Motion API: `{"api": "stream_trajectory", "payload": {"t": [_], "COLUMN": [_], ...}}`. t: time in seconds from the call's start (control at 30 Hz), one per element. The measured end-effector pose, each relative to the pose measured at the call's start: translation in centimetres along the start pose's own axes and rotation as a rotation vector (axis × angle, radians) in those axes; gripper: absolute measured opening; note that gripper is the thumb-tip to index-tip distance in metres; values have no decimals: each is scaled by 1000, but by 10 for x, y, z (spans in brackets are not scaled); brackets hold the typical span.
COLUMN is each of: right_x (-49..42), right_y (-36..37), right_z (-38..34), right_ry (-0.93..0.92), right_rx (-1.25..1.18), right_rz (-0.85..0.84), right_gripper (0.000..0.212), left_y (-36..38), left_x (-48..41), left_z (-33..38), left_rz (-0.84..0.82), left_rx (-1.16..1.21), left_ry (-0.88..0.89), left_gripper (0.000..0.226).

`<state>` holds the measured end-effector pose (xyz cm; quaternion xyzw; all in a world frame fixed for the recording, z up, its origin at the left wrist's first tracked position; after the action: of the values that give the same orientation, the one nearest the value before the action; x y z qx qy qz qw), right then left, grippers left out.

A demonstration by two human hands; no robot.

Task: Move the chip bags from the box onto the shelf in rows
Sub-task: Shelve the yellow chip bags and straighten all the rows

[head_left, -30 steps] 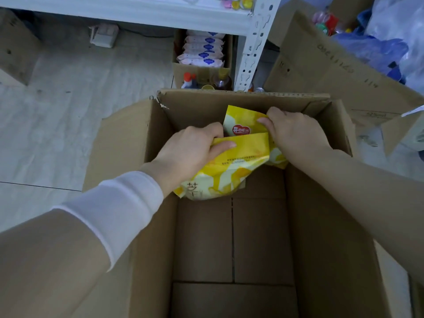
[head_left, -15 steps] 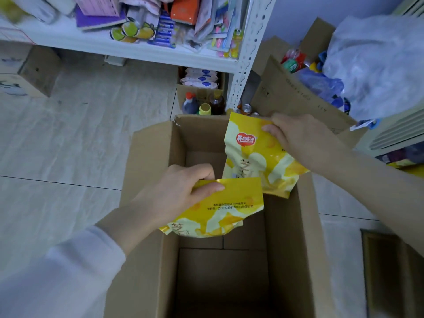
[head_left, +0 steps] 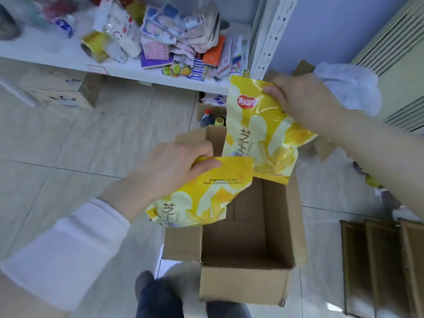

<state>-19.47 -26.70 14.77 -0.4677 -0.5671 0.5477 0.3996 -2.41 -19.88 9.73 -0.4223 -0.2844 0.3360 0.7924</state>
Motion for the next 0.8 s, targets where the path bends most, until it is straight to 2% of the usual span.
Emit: {"api": "stream_trajectory", "payload": {"t": [0.23,0.43,0.67,0.8], "right_x": [-23,-64,-118,-154], "right_y": [-57,-88,-121,-145], "right_z": [-133,-227,-284,-287], "right_ry": [4,13,-63,-116], "right_rx": [59,103,80,72], "right_rz": [25,10,52,132], "right_gripper": [42,44,43,43], "left_y": [-92,-166,-228,-268], "left_x": [87,150,160,145], "left_z": [-27,-83,-131,-142], "left_rz": [-44,37,154,260], "left_rx": [-121,-119,-83,-180], "left_ry": [12,24,53,96], "left_gripper": [27,24,25,40]}}
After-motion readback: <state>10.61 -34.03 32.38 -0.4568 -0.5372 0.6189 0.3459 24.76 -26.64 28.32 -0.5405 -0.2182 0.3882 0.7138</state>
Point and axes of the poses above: each hand's wrist, its own x-axis away from the middle knuckle, its own y-axis out of the palm, z = x × y, the point moved 10 cm from there along -x, towards the middle knuckle, and after that the axes turned 5 degrees about -z, right-handed, at the moved point
